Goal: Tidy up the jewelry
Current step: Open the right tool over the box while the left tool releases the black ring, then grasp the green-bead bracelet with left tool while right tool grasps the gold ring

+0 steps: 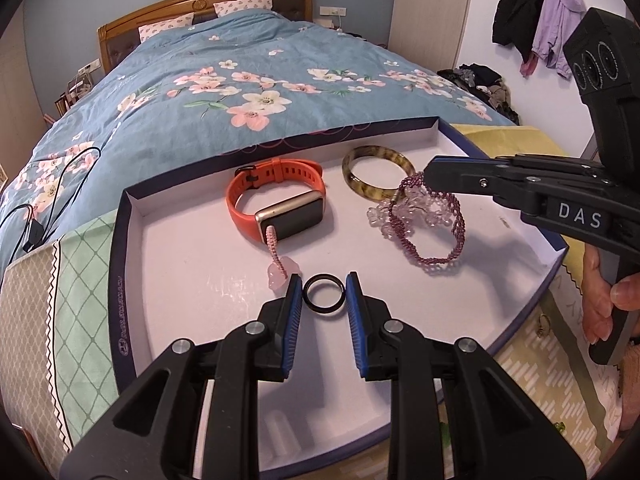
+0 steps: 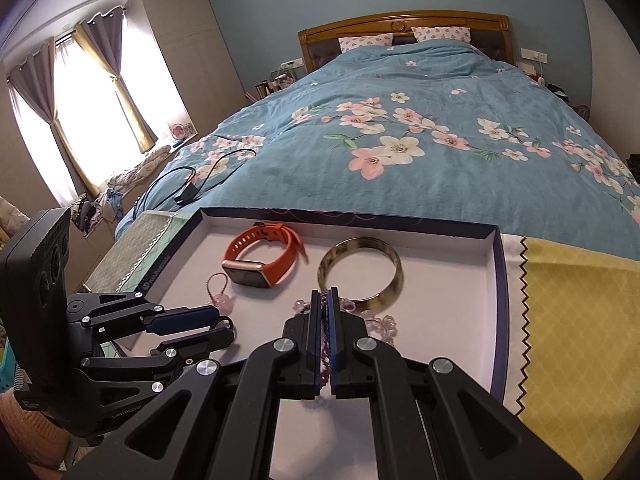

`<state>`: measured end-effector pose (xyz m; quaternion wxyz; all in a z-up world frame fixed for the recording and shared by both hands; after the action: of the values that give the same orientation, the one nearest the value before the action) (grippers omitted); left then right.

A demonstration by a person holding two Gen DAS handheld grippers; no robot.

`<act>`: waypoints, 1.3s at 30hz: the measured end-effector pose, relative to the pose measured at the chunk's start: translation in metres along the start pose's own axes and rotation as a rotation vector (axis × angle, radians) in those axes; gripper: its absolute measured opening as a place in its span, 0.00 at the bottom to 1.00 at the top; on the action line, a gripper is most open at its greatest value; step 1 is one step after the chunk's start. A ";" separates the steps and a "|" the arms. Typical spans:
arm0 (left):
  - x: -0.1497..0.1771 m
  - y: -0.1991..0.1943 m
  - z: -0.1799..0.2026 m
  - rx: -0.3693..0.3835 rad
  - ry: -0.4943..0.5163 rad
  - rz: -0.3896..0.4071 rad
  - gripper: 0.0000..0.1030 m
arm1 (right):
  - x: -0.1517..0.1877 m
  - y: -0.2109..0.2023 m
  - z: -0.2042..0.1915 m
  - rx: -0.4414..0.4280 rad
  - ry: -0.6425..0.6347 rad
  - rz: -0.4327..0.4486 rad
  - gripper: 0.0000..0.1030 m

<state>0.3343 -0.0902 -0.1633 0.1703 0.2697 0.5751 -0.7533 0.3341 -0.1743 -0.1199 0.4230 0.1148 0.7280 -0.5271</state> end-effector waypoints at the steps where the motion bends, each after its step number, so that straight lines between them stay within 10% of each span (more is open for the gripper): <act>1: 0.000 0.001 0.000 0.002 -0.003 -0.004 0.22 | 0.001 0.001 0.001 0.005 0.003 -0.003 0.04; 24: 0.012 -0.097 -0.014 0.073 -0.033 0.184 0.28 | 0.008 -0.062 -0.023 -0.013 -0.035 0.075 0.25; 39: 0.078 -0.115 -0.011 0.106 -0.021 0.138 0.30 | 0.070 -0.084 -0.033 -0.001 -0.030 0.002 0.28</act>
<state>0.2096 -0.0435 -0.1229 0.2134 0.3095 0.5126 -0.7719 0.2230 -0.2004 -0.1120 0.4343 0.1075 0.7218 -0.5280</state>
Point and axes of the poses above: each gripper's, at about its wrist camera, not at the fingertips, and y roughly the way its jaws point, z to its right, x to its underside, the point moved 7 cm from there along y, roughly the way its jaws point, and after that the axes turned 14 degrees about -y, right-handed, at the moved point
